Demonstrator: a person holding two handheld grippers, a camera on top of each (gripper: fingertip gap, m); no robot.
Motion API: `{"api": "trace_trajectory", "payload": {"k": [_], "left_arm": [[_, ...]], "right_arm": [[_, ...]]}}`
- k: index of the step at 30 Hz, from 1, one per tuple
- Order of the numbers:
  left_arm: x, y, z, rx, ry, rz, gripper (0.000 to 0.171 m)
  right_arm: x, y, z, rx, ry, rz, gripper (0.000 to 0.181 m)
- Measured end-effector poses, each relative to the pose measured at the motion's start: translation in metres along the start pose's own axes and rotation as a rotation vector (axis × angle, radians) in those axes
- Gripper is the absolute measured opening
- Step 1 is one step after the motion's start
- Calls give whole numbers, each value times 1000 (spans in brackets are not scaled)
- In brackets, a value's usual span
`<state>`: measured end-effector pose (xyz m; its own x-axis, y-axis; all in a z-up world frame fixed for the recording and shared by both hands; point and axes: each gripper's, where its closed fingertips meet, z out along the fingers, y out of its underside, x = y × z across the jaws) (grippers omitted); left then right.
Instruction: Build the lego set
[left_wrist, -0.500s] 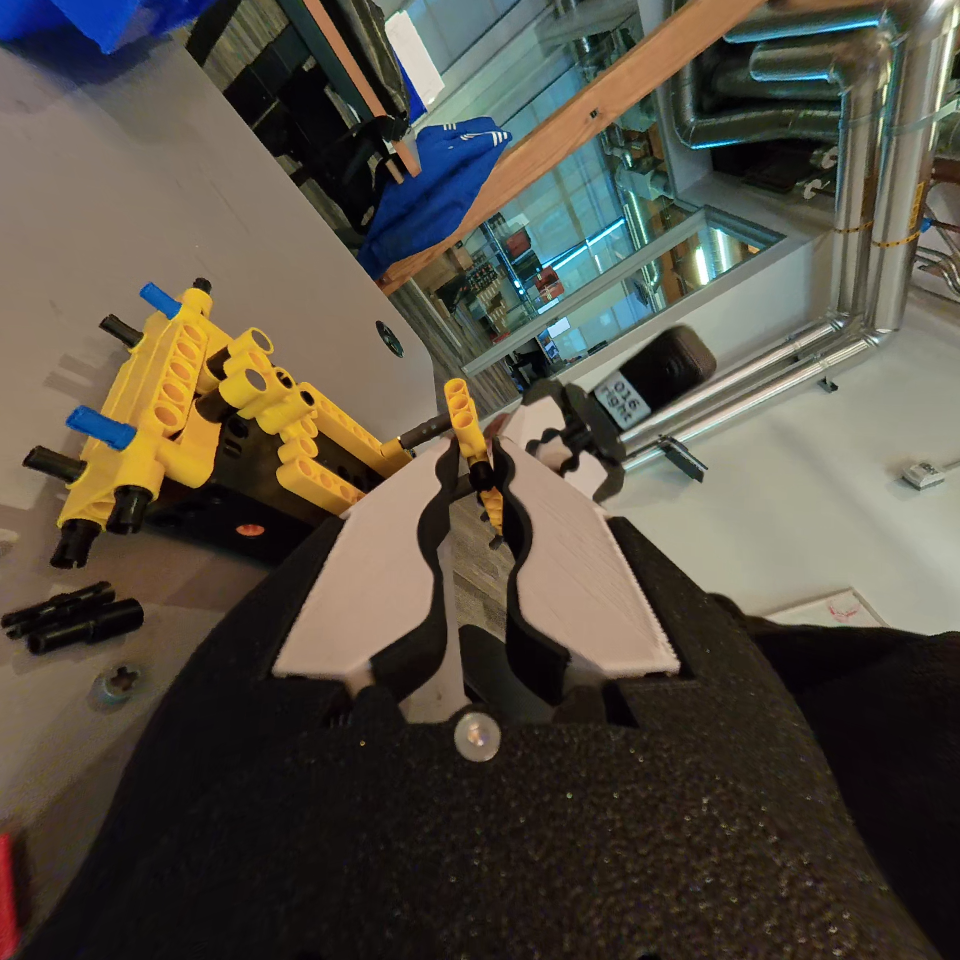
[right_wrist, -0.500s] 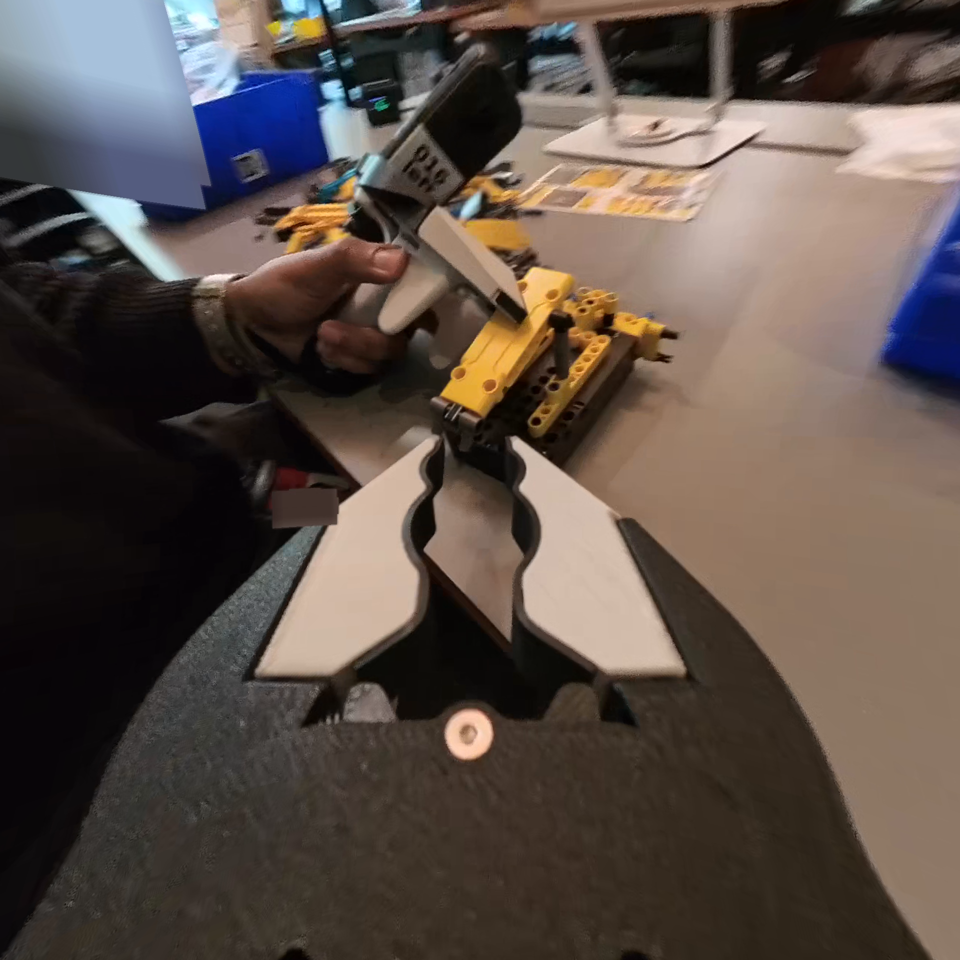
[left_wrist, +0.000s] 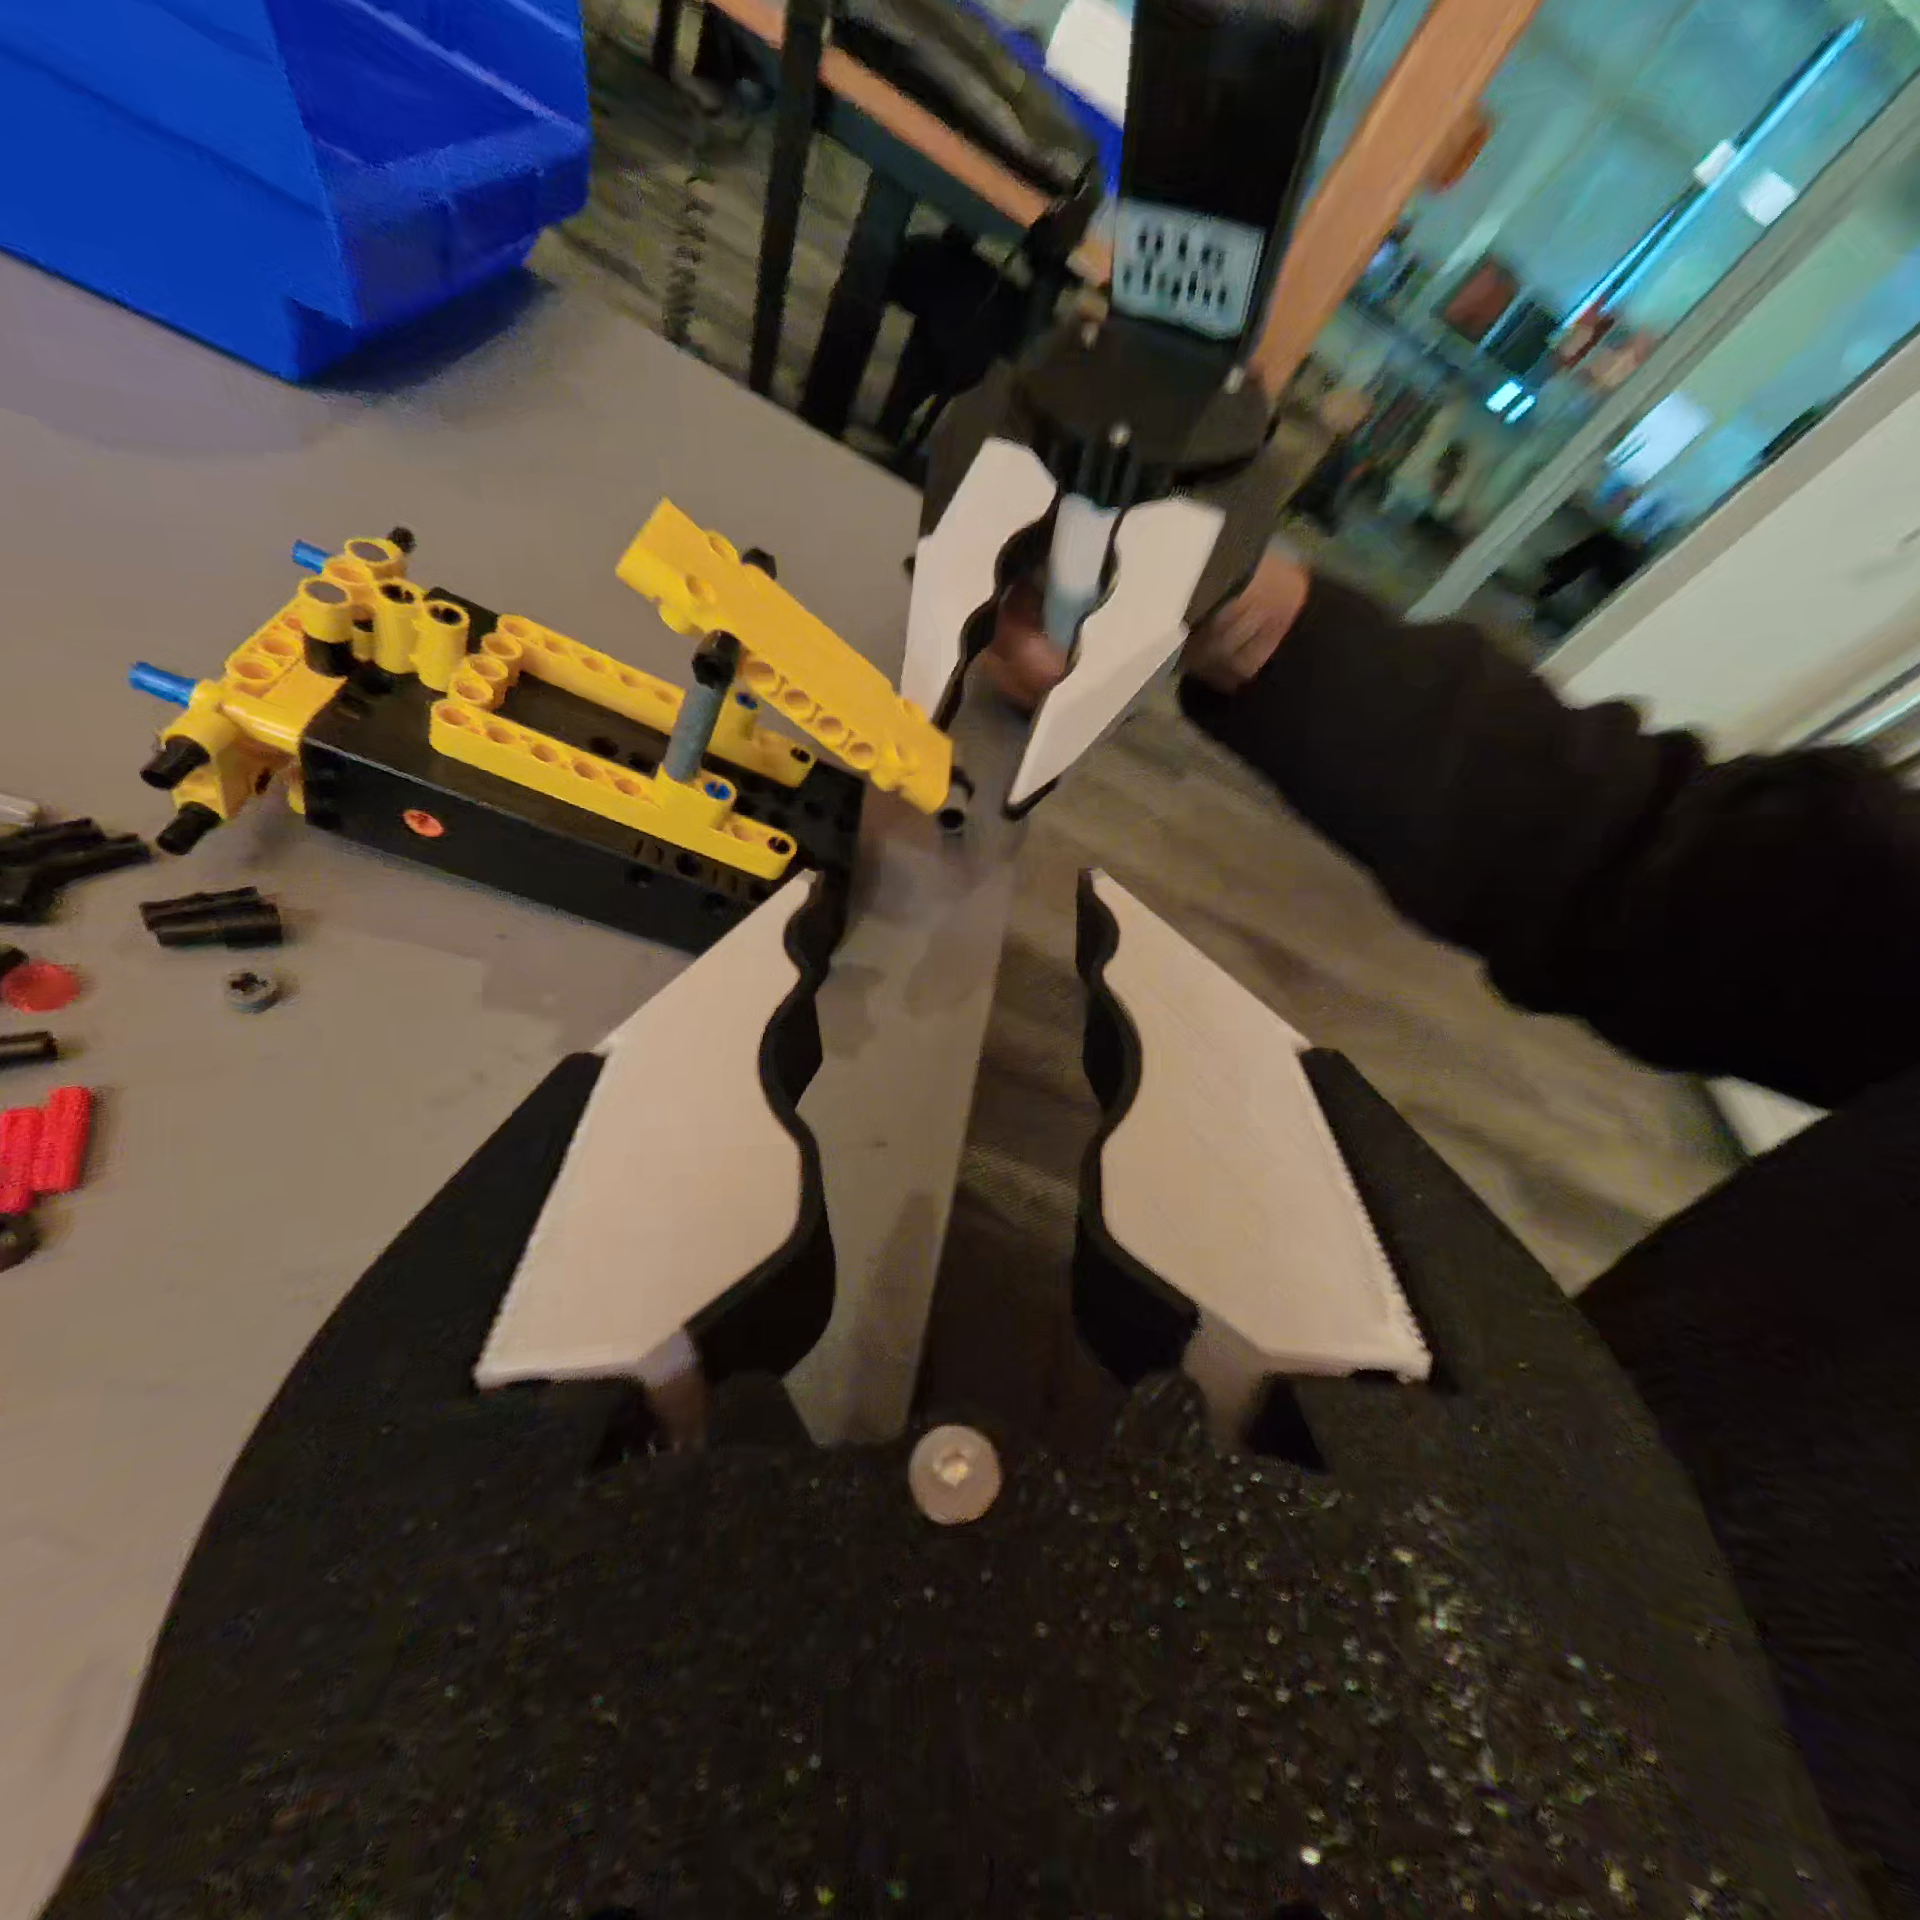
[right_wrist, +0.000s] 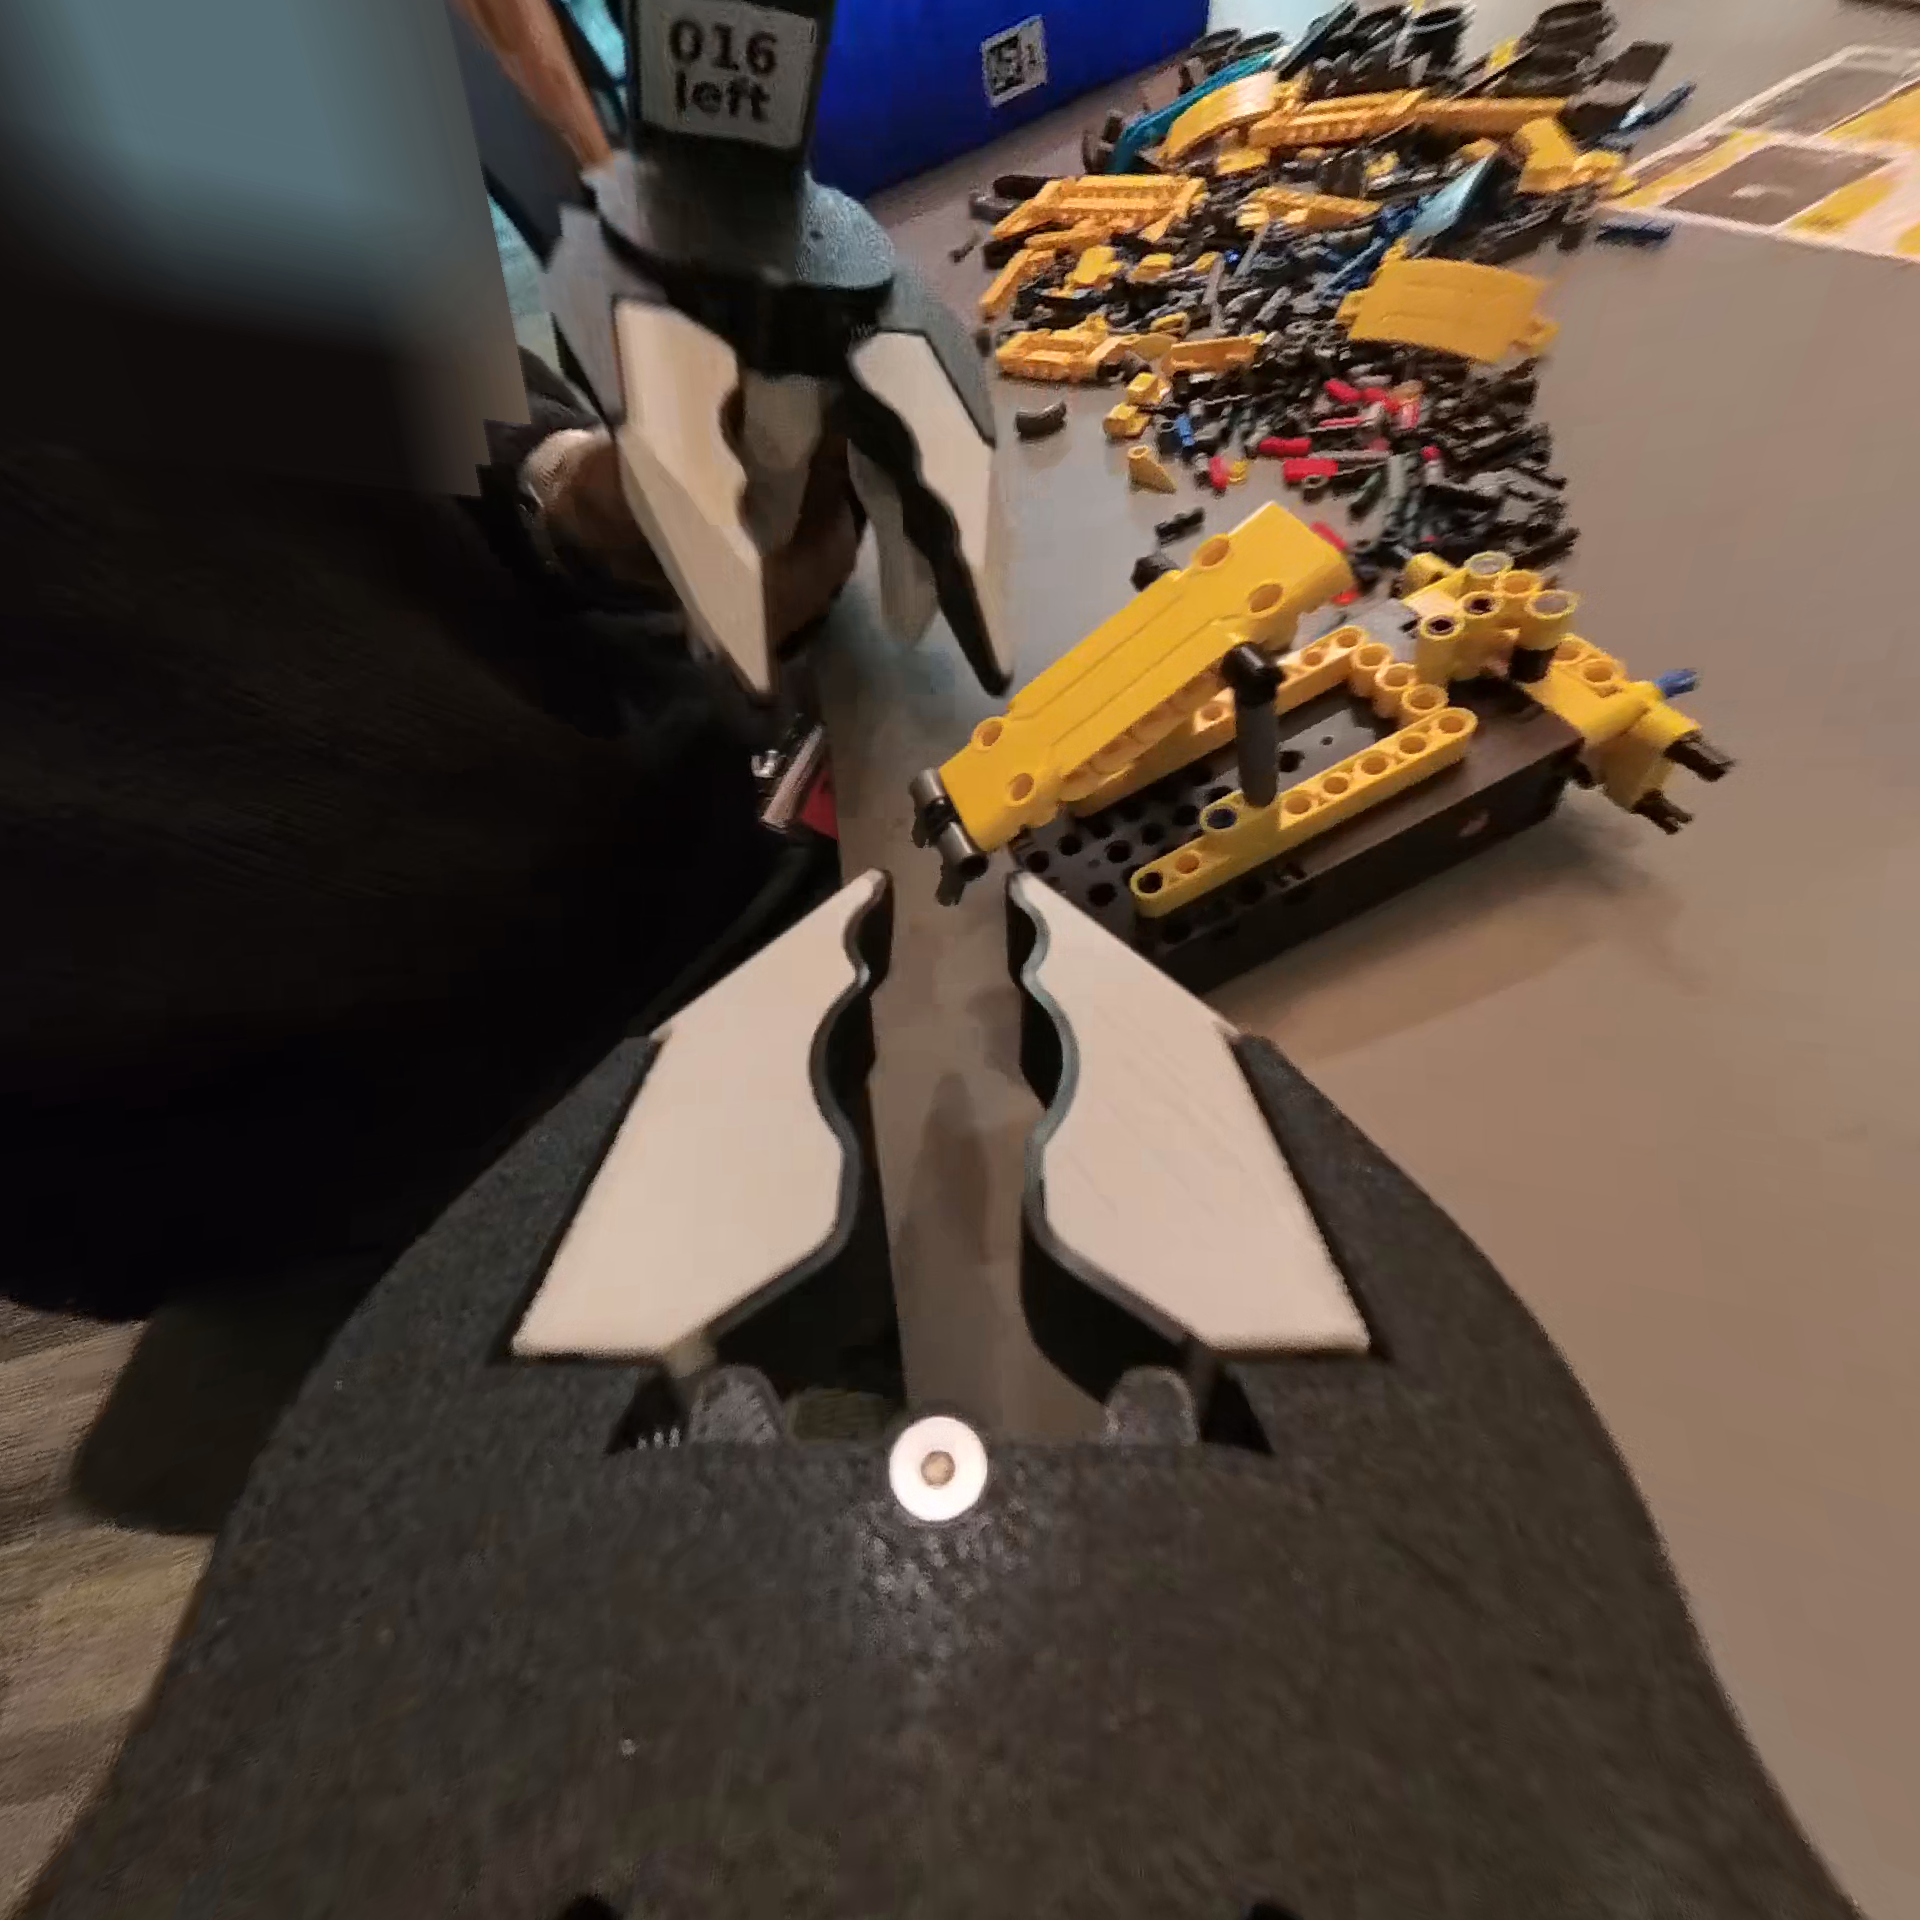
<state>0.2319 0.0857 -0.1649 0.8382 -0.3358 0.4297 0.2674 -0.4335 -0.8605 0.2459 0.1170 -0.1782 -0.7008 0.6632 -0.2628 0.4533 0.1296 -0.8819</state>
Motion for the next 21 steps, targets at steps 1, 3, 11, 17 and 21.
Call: {"api": "trace_trajectory", "payload": {"k": [1,3,11,17,21], "left_arm": [[-2,5,5,-33,-36,41,47],[-1,9,13,-76,-63,96,45],[-1,9,30,-121,-111,164,20],[-4,7,31,-132,-180,249,8],[-9,8,29,-164,-268,436,7]], "right_arm": [[-2,0,1,-6,-24,10,21],[1,0,2,-22,-13,-21,21],[3,-2,5,-36,-30,-133,11],[3,-3,8,-54,-16,-196,10],[4,-3,9,-58,10,-268,8]]}}
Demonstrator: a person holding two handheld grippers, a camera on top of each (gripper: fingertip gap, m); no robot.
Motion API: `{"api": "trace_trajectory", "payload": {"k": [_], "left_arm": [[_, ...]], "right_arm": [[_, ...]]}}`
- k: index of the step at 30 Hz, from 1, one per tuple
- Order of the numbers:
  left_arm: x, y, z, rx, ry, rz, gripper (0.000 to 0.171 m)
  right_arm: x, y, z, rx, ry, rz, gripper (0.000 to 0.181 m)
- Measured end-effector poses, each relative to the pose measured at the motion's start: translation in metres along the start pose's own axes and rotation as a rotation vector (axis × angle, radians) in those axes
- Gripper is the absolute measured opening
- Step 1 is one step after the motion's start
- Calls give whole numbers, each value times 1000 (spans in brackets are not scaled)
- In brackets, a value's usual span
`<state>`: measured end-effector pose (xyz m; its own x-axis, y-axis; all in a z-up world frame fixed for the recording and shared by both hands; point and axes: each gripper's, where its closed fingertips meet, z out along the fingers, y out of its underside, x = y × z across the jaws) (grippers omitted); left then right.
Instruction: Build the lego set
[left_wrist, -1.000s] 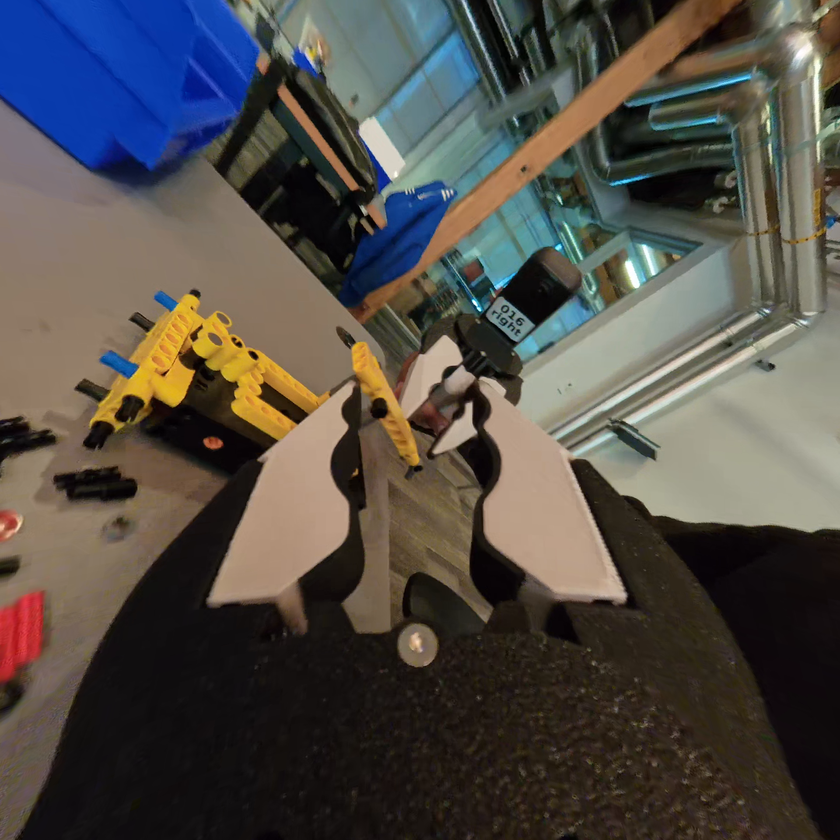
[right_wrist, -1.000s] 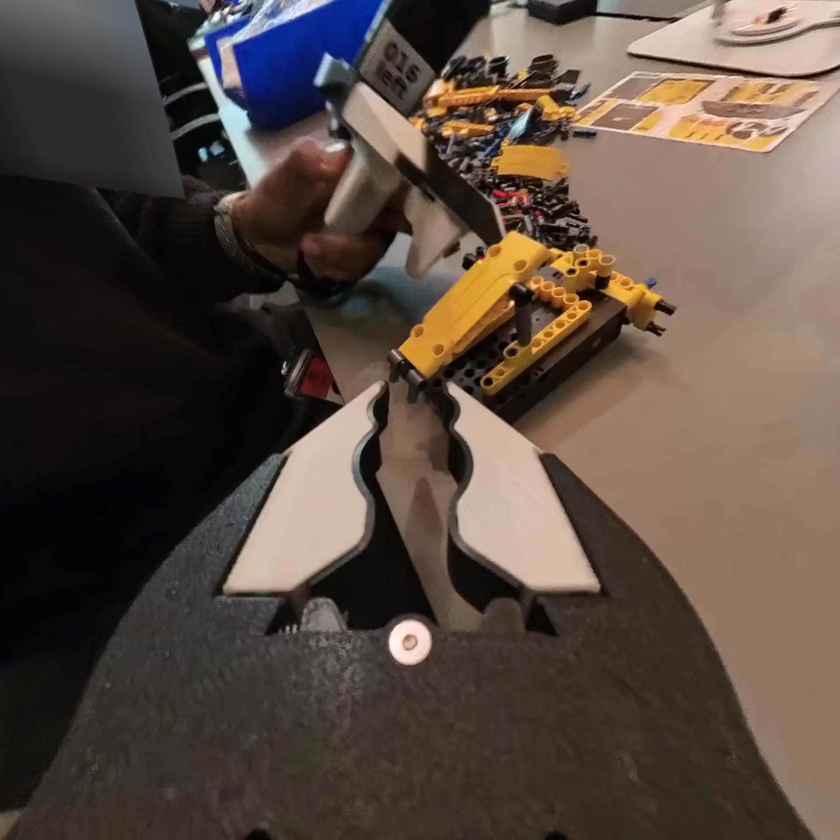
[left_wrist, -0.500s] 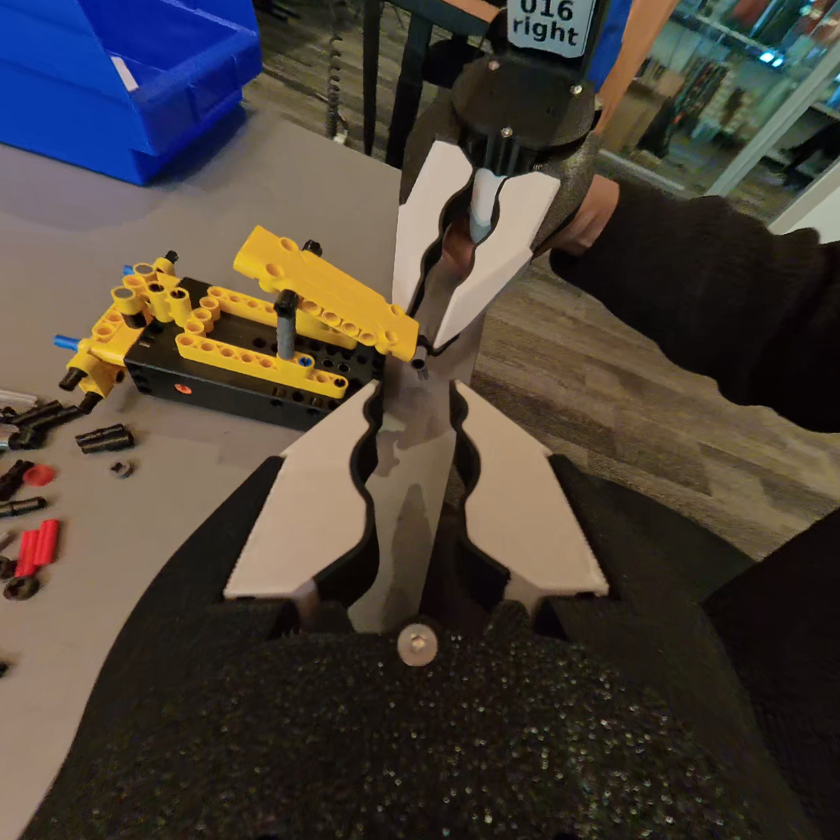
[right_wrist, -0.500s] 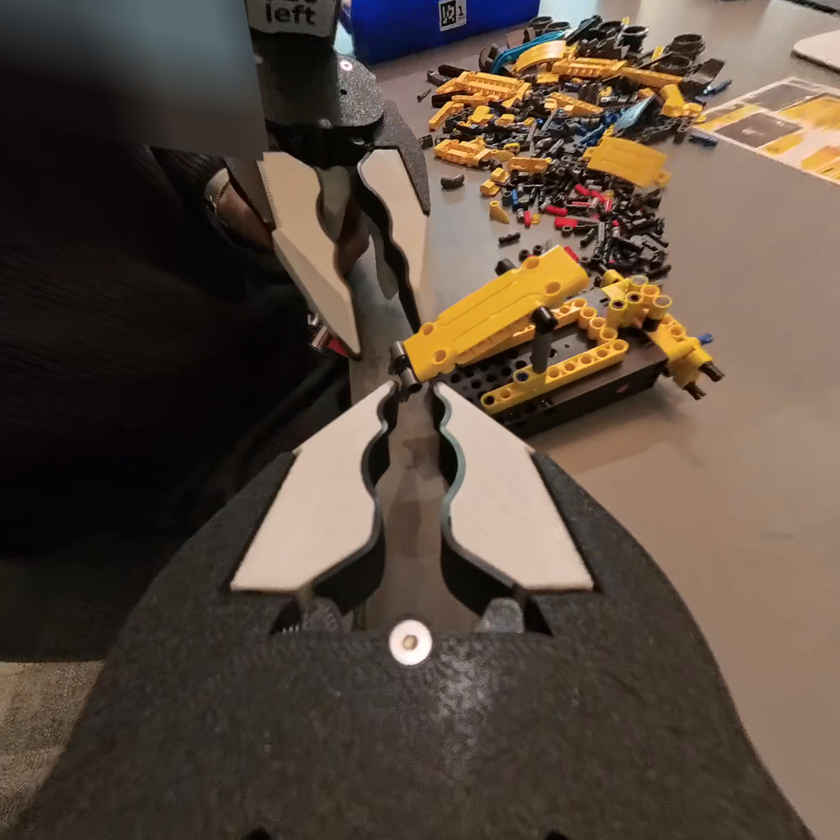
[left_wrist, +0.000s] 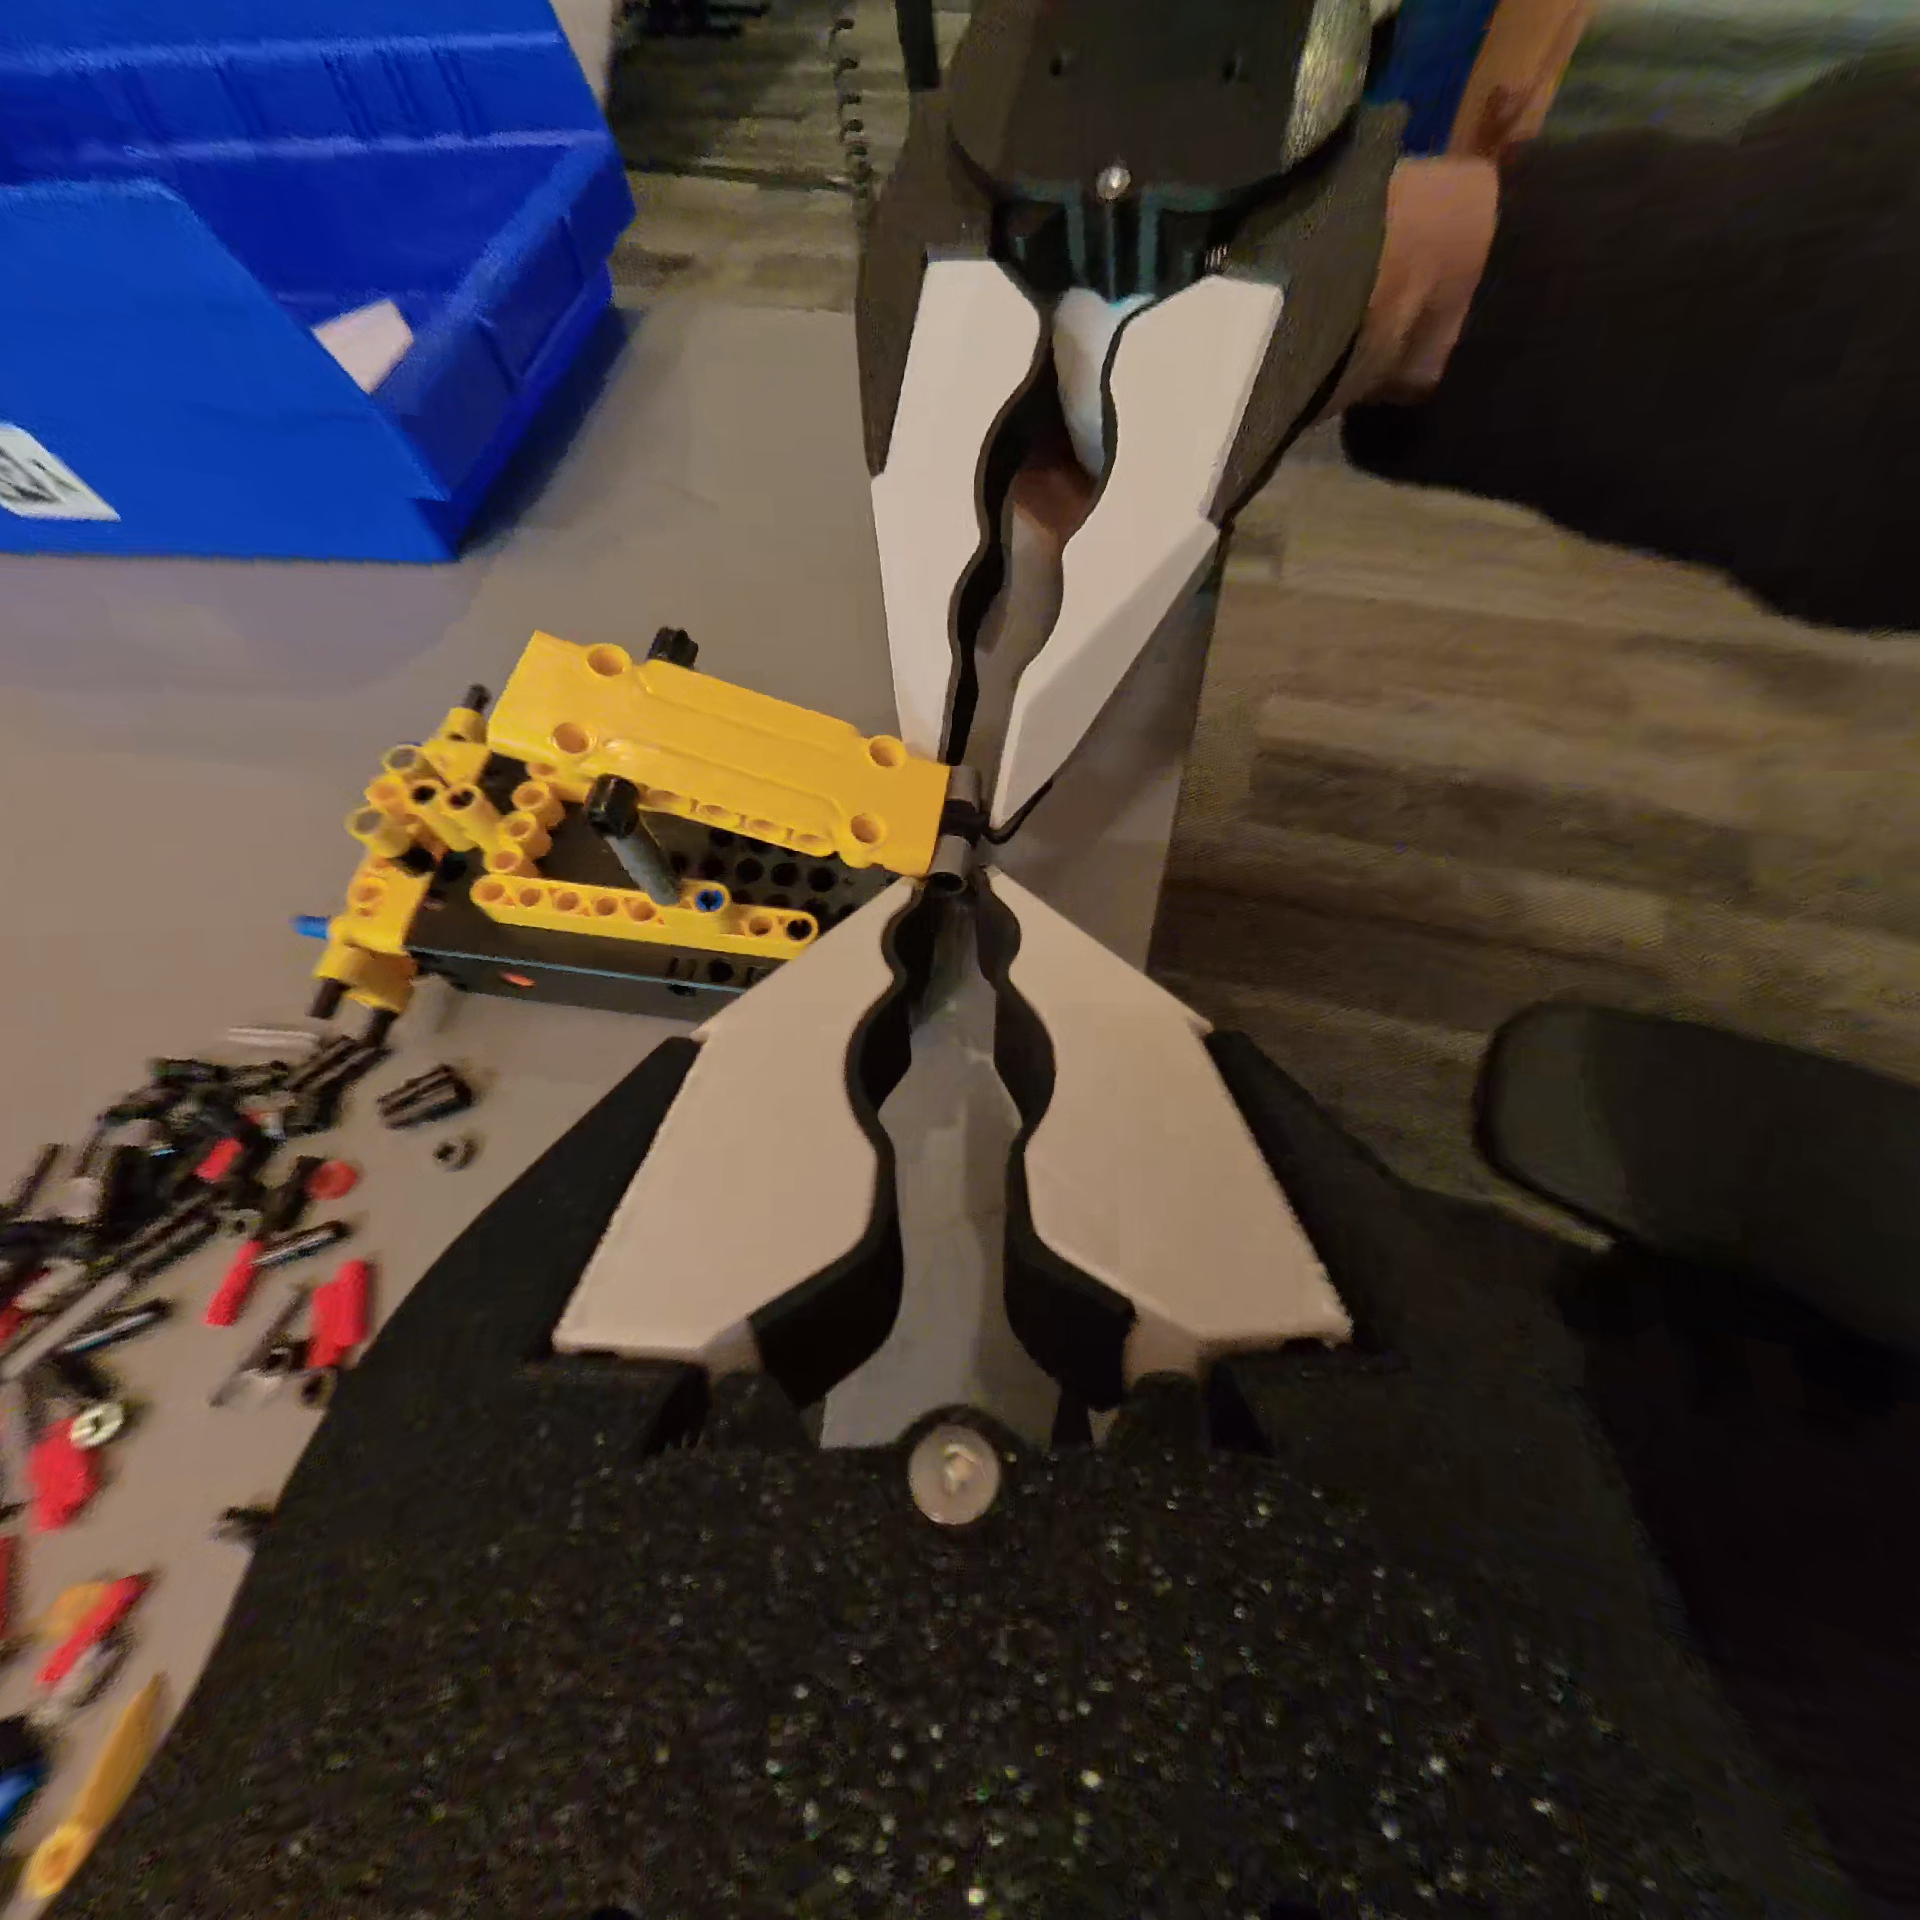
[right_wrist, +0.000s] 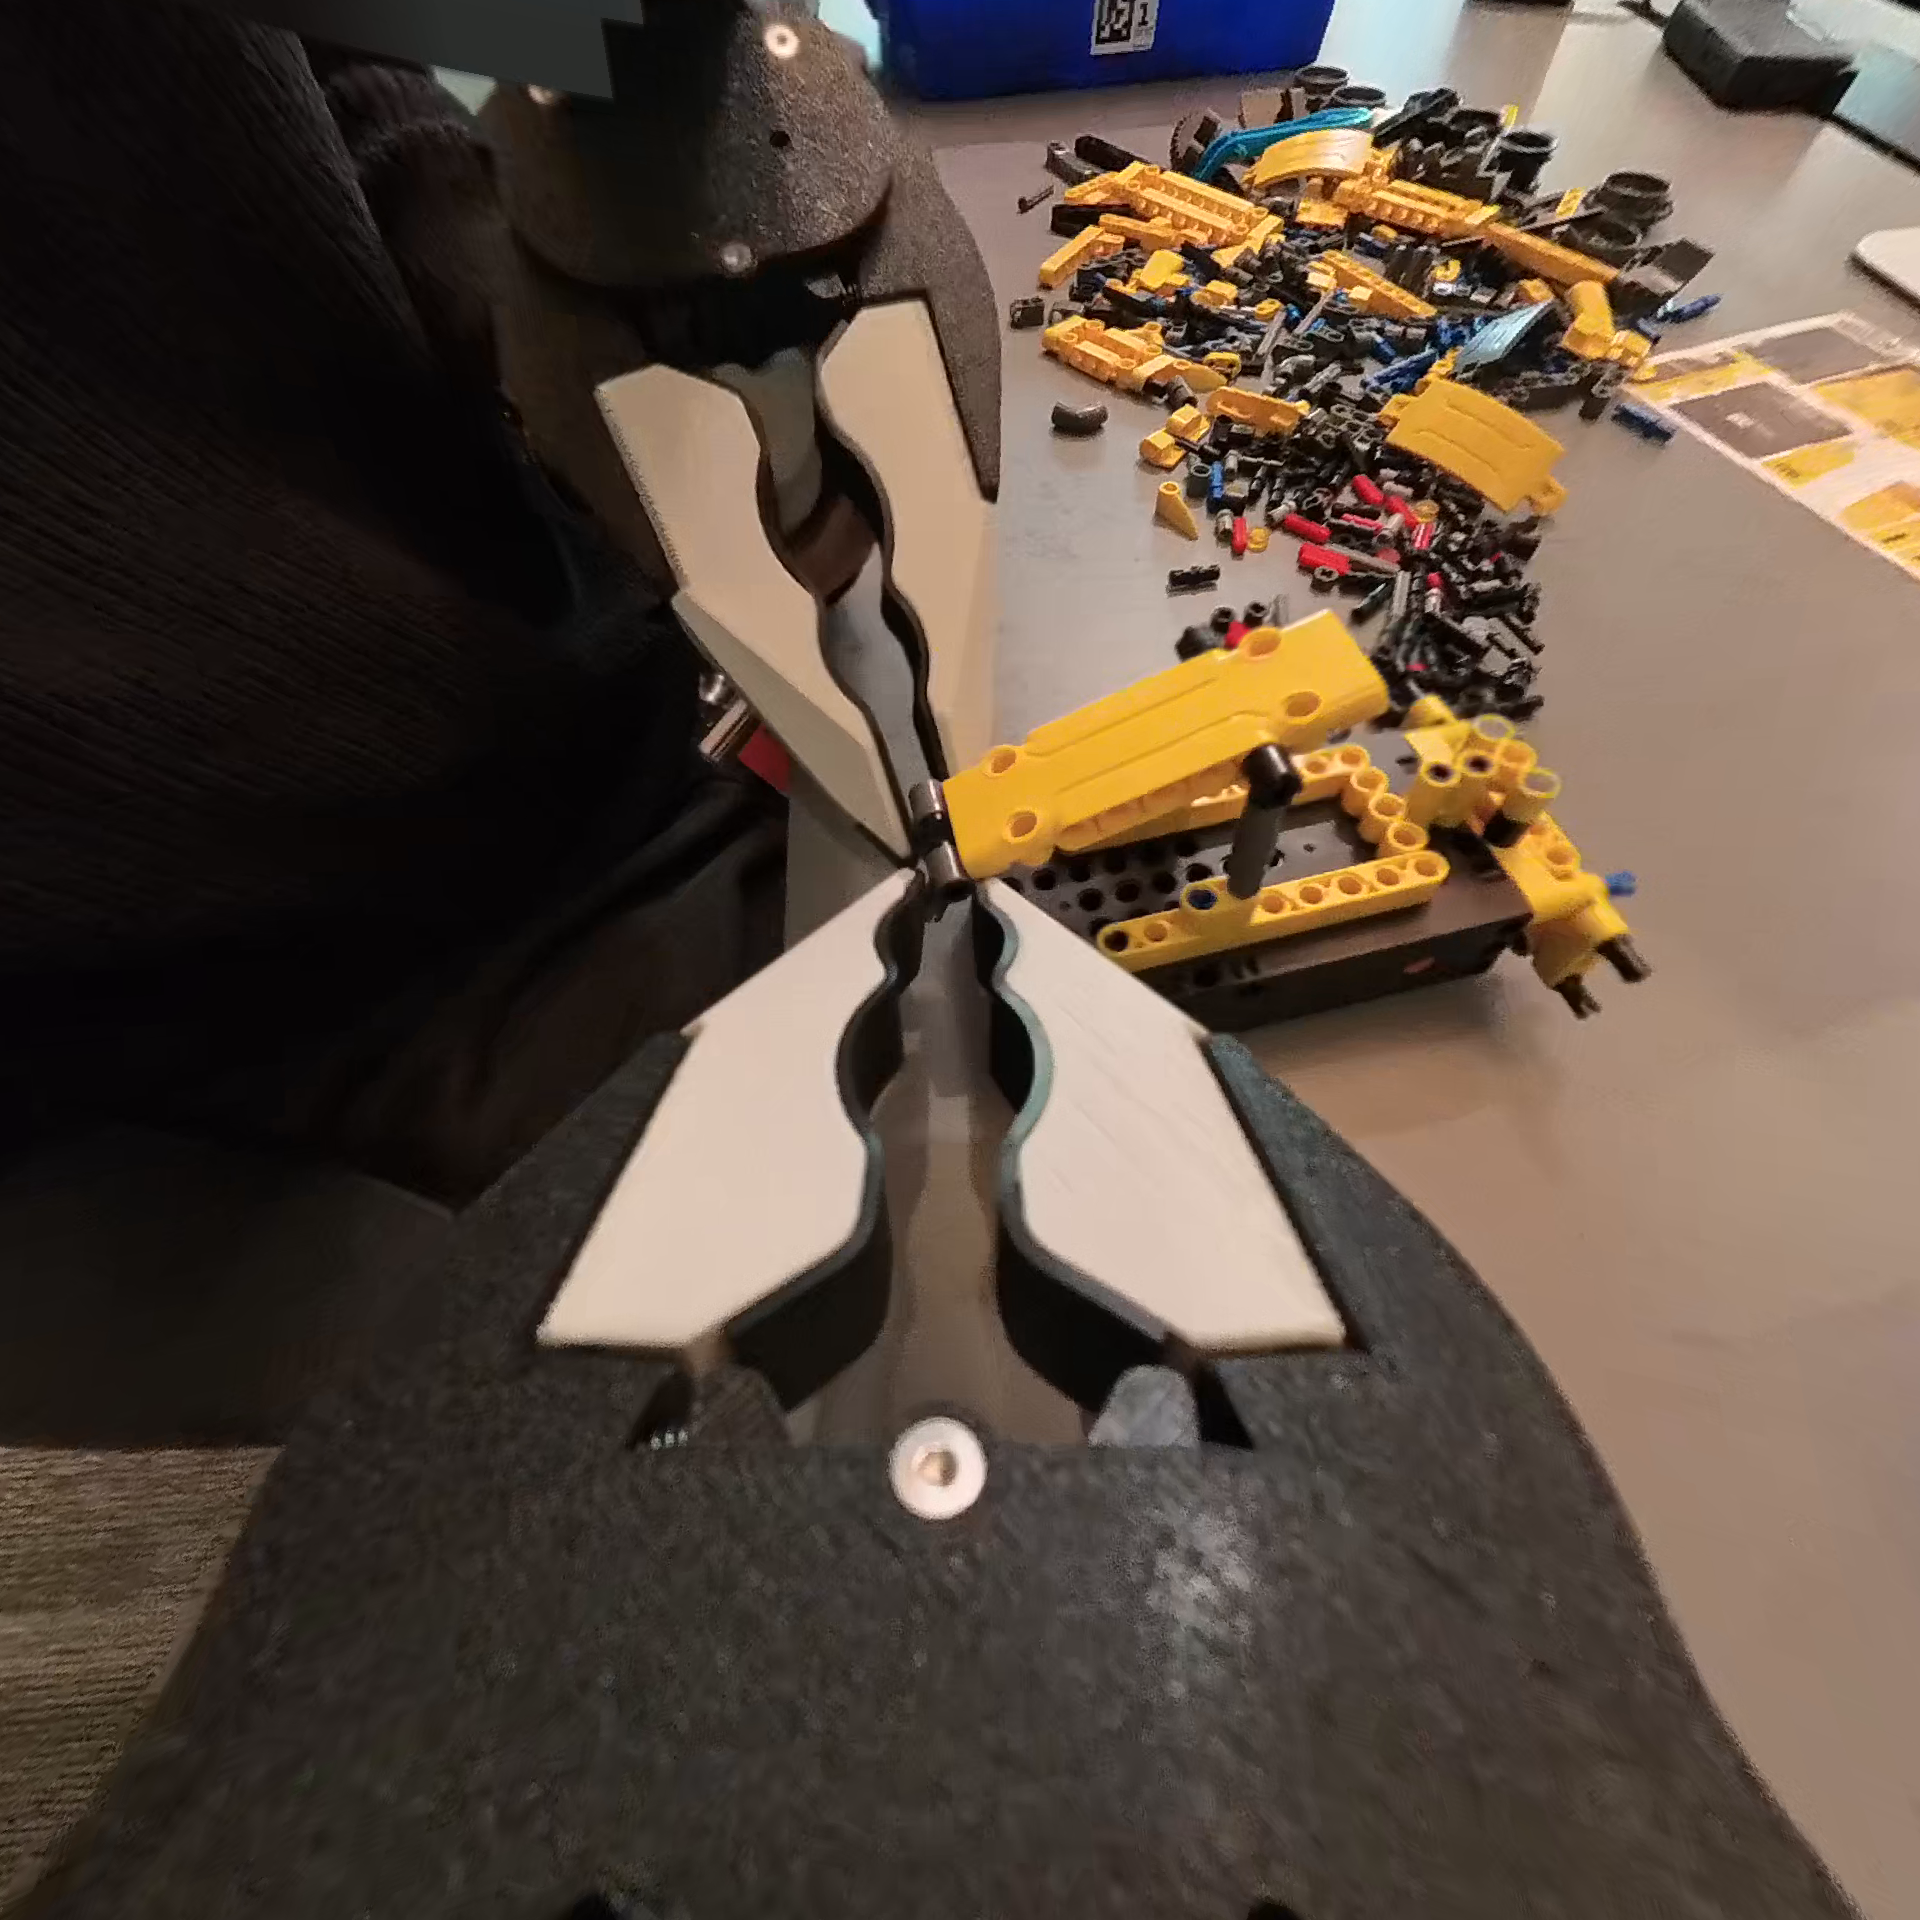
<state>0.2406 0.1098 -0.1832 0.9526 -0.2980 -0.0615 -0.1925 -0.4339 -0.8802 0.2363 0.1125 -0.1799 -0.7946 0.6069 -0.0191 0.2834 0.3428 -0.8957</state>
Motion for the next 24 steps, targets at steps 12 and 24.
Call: {"api": "trace_trajectory", "payload": {"k": [12,24], "left_arm": [[-10,-1,-6,8,-180,357,5],[-14,10,-6,-14,-167,413,7]], "right_arm": [[5,-8,3,13,142,-169,6],[13,1,-2,-31,256,-209,24]]}}
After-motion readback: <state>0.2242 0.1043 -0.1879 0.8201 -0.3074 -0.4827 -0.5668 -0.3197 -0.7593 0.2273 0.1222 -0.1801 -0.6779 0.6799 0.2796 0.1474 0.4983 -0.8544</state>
